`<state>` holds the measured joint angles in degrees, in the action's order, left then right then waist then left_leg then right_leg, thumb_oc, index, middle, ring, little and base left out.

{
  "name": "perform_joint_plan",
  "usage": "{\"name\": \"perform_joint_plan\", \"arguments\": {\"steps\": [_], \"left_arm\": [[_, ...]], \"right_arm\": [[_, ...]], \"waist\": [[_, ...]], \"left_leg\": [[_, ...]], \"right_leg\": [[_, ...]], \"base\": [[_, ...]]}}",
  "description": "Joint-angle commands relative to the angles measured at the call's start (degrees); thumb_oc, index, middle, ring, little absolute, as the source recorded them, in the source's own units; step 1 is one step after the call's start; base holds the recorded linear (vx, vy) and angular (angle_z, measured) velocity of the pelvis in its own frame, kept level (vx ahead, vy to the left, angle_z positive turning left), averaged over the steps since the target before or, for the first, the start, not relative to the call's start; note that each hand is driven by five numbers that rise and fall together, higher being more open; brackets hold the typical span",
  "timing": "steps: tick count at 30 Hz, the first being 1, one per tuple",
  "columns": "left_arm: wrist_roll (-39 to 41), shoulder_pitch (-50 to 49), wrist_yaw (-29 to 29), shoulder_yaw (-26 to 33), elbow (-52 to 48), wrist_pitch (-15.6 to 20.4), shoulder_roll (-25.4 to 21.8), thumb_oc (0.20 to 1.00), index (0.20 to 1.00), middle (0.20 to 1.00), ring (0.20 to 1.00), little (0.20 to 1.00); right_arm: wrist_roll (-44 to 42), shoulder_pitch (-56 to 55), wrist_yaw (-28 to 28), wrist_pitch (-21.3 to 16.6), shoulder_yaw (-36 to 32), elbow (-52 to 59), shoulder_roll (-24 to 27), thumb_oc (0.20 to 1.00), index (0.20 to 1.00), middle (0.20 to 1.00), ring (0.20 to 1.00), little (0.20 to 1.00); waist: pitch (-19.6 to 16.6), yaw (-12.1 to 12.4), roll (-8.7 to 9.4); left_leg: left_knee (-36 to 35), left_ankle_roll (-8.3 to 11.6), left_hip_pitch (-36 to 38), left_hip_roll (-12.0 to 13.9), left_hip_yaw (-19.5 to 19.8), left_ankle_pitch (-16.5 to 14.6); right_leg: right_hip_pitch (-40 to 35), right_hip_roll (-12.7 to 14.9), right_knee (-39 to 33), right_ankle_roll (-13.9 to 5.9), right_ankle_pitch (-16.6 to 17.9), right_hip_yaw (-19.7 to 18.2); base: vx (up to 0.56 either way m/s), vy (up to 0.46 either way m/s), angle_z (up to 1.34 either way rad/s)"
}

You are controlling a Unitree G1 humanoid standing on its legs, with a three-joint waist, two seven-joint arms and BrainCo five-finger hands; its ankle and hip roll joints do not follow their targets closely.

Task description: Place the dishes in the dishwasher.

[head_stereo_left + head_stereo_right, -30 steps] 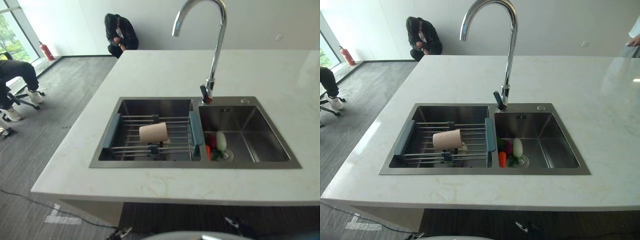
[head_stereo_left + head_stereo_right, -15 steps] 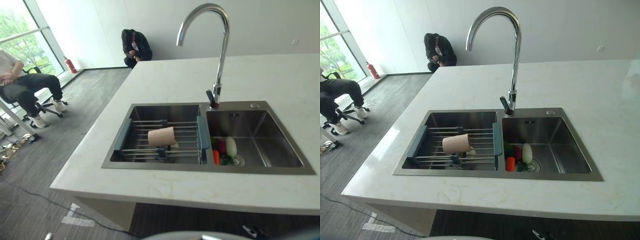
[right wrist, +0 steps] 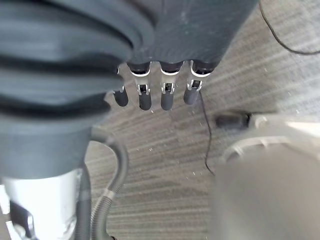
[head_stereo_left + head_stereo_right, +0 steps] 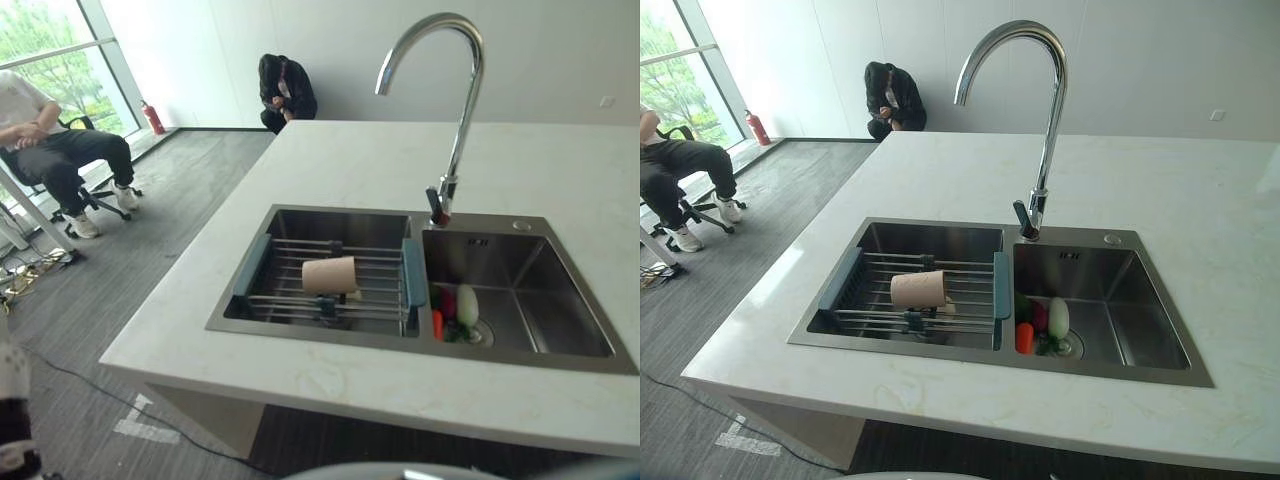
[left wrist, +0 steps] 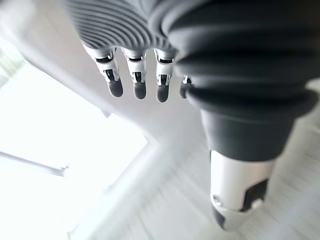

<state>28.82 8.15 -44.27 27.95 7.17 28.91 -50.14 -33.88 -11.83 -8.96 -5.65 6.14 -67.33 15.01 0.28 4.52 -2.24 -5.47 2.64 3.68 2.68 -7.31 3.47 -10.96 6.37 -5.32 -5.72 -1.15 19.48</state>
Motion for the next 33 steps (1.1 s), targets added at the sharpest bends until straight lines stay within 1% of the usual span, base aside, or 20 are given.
{"name": "perform_joint_plan", "arguments": {"steps": [1, 2, 3, 4, 5, 6, 8, 10, 12, 13, 14, 15, 17, 22, 23, 25, 27, 28, 29, 33], "left_arm": [[-10.8, 4.0, 6.4, -1.9, 2.6, -4.4, -0.3, 1.000, 1.000, 1.000, 1.000, 1.000], [-10.4, 4.5, 7.9, -2.7, 1.6, -4.7, -0.4, 1.000, 1.000, 1.000, 1.000, 1.000], [-5.9, 6.2, 15.4, -5.3, -1.2, -5.5, -0.5, 1.000, 1.000, 1.000, 1.000, 1.000], [-3.2, 7.9, 22.0, -7.9, -4.2, -8.4, 0.2, 1.000, 1.000, 1.000, 1.000, 1.000], [-2.5, 9.1, 26.4, -10.5, -6.4, -11.4, 1.0, 1.000, 1.000, 1.000, 1.000, 1.000], [-0.6, 10.2, 33.2, -13.5, -7.9, -17.0, 1.7, 1.000, 1.000, 1.000, 1.000, 1.000], [-0.2, 12.7, 42.7, -19.3, -9.6, -23.8, 3.1, 1.000, 1.000, 1.000, 1.000, 1.000], [-4.7, 14.7, 48.6, -23.7, -11.2, -28.4, 3.5, 1.000, 1.000, 1.000, 1.000, 1.000], [-6.4, 17.4, 52.4, -27.9, -10.5, -31.1, 2.9, 1.000, 1.000, 1.000, 1.000, 1.000], [-6.6, 17.8, 53.0, -28.4, -10.2, -31.4, 2.8, 1.000, 1.000, 1.000, 1.000, 1.000], [-7.8, 20.1, 56.3, -31.7, -8.8, -32.2, 1.7, 1.000, 1.000, 1.000, 1.000, 1.000], [-8.2, 21.3, 56.2, -33.5, -8.0, -32.9, 1.3, 1.000, 1.000, 1.000, 1.000, 1.000], [-8.5, 24.2, 55.6, -38.0, -4.5, -34.6, 1.1, 1.000, 1.000, 1.000, 1.000, 1.000], [-11.6, 27.6, 57.1, -44.2, 2.7, -35.4, 2.6, 1.000, 1.000, 1.000, 1.000, 1.000], [-12.8, 28.4, 57.4, -46.2, 5.6, -35.1, 3.5, 1.000, 1.000, 1.000, 1.000, 1.000], [-13.2, 29.0, 57.1, -47.5, 8.1, -35.1, 4.0, 1.000, 1.000, 1.000, 1.000, 1.000], [-16.6, 29.1, 56.9, -48.4, 11.4, -34.8, 4.3, 1.000, 1.000, 1.000, 1.000, 1.000], [-21.5, 29.0, 56.1, -49.3, 13.0, -34.6, 3.6, 1.000, 1.000, 1.000, 1.000, 1.000], [-23.4, 29.1, 55.7, -49.9, 14.2, -34.1, 3.1, 1.000, 1.000, 1.000, 1.000, 1.000], [-27.1, 29.2, 55.2, -52.5, 20.0, -33.3, 2.0, 1.000, 1.000, 1.000, 1.000, 1.000]], "right_arm": [[-1.3, 4.8, -0.3, -1.0, 0.4, -1.5, -1.4, 1.000, 1.000, 1.000, 1.000, 1.000], [-1.2, 4.8, -0.3, -0.9, 0.4, -1.5, -1.4, 1.000, 1.000, 1.000, 1.000, 1.000], [-0.6, 4.6, -0.5, -0.6, 0.2, -1.6, -1.5, 1.000, 1.000, 1.000, 1.000, 1.000], [0.4, 4.5, -0.9, -0.4, -0.1, -1.7, -1.4, 1.000, 1.000, 1.000, 1.000, 1.000], [1.0, 4.4, -1.2, -0.3, -0.4, -1.9, -1.5, 1.000, 1.000, 1.000, 1.000, 1.000], [1.5, 4.3, -1.4, -0.1, -0.5, -1.9, -1.5, 1.000, 1.000, 1.000, 1.000, 1.000], [0.7, 4.4, -2.5, 0.3, -1.0, -2.0, -1.7, 1.000, 1.000, 1.000, 1.000, 1.000], [-3.8, 4.8, -2.9, 0.5, -1.8, -2.1, -1.8, 1.000, 1.000, 1.000, 1.000, 1.000], [-5.0, 5.2, -3.1, 1.5, -2.6, -1.6, -1.2, 1.000, 1.000, 1.000, 1.000, 1.000], [-5.1, 5.3, -3.1, 1.6, -2.7, -1.5, -1.2, 1.000, 1.000, 1.000, 1.000, 1.000], [-3.9, 5.5, -3.3, 2.4, -3.0, -1.5, -0.6, 1.000, 1.000, 1.000, 1.000, 1.000], [-3.8, 5.4, -3.4, 2.5, -3.1, -1.8, -0.5, 1.000, 1.000, 1.000, 1.000, 1.000], [-6.2, 5.1, -3.6, 2.5, -3.6, -3.1, 0.4, 1.000, 1.000, 1.000, 1.000, 1.000], [-6.8, 4.4, -4.4, 4.0, -5.9, -5.4, 1.5, 1.000, 1.000, 1.000, 1.000, 1.000], [-6.3, 4.1, -4.8, 4.5, -6.2, -5.6, 1.8, 1.000, 1.000, 1.000, 1.000, 1.000], [-6.5, 3.8, -5.0, 4.7, -6.1, -5.3, 1.9, 1.000, 1.000, 1.000, 1.000, 1.000], [-6.2, 3.2, -5.7, 4.4, -5.9, -4.9, 2.1, 1.000, 1.000, 1.000, 1.000, 1.000], [-6.1, 3.1, -6.3, 4.4, -5.9, -4.6, 2.4, 1.000, 1.000, 1.000, 1.000, 1.000], [-5.9, 3.0, -6.5, 4.2, -6.0, -4.4, 2.4, 1.000, 1.000, 1.000, 1.000, 1.000], [-5.9, 2.7, -6.3, 4.6, -4.9, -2.5, 3.0, 1.000, 1.000, 1.000, 1.000, 1.000]], "waist": [[1.3, -1.4, 0.32], [1.2, -1.7, 0.34], [1.1, -2.2, 0.38], [1.1, -2.6, 0.36], [1.1, -3.0, 0.32], [1.3, -3.4, 0.24], [1.2, -4.3, 0.20], [1.2, -4.8, 0.15], [1.3, -5.9, -0.06], [1.3, -5.9, -0.06], [1.4, -6.8, -0.22], [1.5, -7.2, -0.28], [1.6, -8.7, -0.24], [1.9, -10.7, -0.17], [2.0, -11.5, -0.21], [2.3, -12.2, -0.31], [2.7, -12.9, -0.61], [2.9, -13.3, -0.79], [3.0, -13.5, -0.87], [3.5, -14.2, -1.12]], "left_leg": [[0.5, -0.28, 3.8, -1.0, 1.4, -3.9], [0.5, -0.30, 3.7, -1.0, 1.2, -3.6], [0.5, -0.21, 3.9, -0.9, 0.8, -3.7], [0.5, -0.18, 4.0, -0.7, 0.4, -3.7], [0.5, -0.19, 4.1, -0.6, 0.2, -3.7], [0.5, -0.18, 4.5, -0.5, 0.0, -3.9], [0.5, -0.30, 4.3, -0.5, -0.9, -3.6], [0.5, -0.43, 4.5, -0.5, -1.4, -3.6], [0.5, -0.51, 4.6, -0.4, -2.2, -3.7], [0.5, -0.51, 4.6, -0.3, -2.3, -3.8], [0.5, -0.51, 4.7, -0.3, -3.0, -3.8], [0.5, -0.50, 4.8, -0.3, -3.3, -3.9], [0.5, -0.38, 5.0, -0.2, -4.5, -4.1], [0.5, -0.52, 5.3, -0.2, -5.9, -4.3], [0.5, -0.65, 5.4, -0.3, -6.2, -4.5], [0.5, -0.78, 5.4, -0.3, -6.5, -4.5], [0.5, -0.86, 5.5, -0.4, -6.9, -4.6], [0.5, -0.89, 5.5, -0.4, -7.2, -4.7], [0.5, -0.91, 5.5, -0.4, -7.3, -4.7], [0.5, -1.00, 5.4, -0.5, -7.8, -4.8]], "right_leg": [[1.0, -0.1, 0.4, -0.05, 2.1, -1.3], [1.1, -0.2, 0.3, -0.04, 2.4, -1.4], [1.2, -0.3, 0.3, -0.16, 2.5, -2.0], [1.3, -0.3, 0.3, -0.27, 2.7, -2.5], [1.5, -0.4, 0.4, -0.35, 2.8, -2.9], [1.3, -0.5, 0.5, -0.52, 2.8, -3.3], [1.8, -0.5, 0.3, -0.75, 3.5, -3.9], [2.0, -0.5, 0.4, -1.01, 3.7, -4.3], [2.3, -0.4, 0.4, -1.26, 4.1, -4.7], [2.3, -0.4, 0.3, -1.28, 4.1, -4.8], [2.7, -0.4, 0.3, -1.52, 4.4, -5.6], [2.9, -0.5, 0.3, -1.64, 4.5, -6.1], [3.4, -0.6, 0.3, -2.05, 4.8, -7.4], [4.0, -0.7, 0.3, -2.46, 5.4, -8.9], [4.2, -0.7, 0.3, -2.52, 5.6, -9.7], [4.4, -0.7, 0.3, -2.58, 5.8, -10.4], [4.7, -0.6, 0.3, -2.68, 5.9, -11.2], [4.8, -0.6, 0.3, -2.77, 5.9, -11.5], [4.9, -0.6, 0.3, -2.84, 6.0, -11.7], [5.3, -0.4, 0.3, -3.09, 6.0, -12.4]], "base": [[0.02, -0.053, -0.09], [0.02, -0.041, -0.26], [0.01, -0.035, -0.28], [0.02, -0.035, -0.26], [0.03, -0.024, -0.15], [0.04, -0.016, -0.24], [0.03, -0.016, -0.21], [0.04, -0.012, -0.14], [0.03, 0.002, -0.21], [0.02, 0.004, -0.17], [0.01, 0.000, -0.21], [0.01, -0.008, -0.23], [0.00, -0.029, -0.15], [0.02, -0.033, -0.27], [0.04, -0.023, -0.19], [0.02, -0.006, -0.01], [0.01, 0.012, -0.02], [0.01, 0.026, -0.08], [0.02, 0.033, -0.13], [0.02, 0.029, -0.12]]}}
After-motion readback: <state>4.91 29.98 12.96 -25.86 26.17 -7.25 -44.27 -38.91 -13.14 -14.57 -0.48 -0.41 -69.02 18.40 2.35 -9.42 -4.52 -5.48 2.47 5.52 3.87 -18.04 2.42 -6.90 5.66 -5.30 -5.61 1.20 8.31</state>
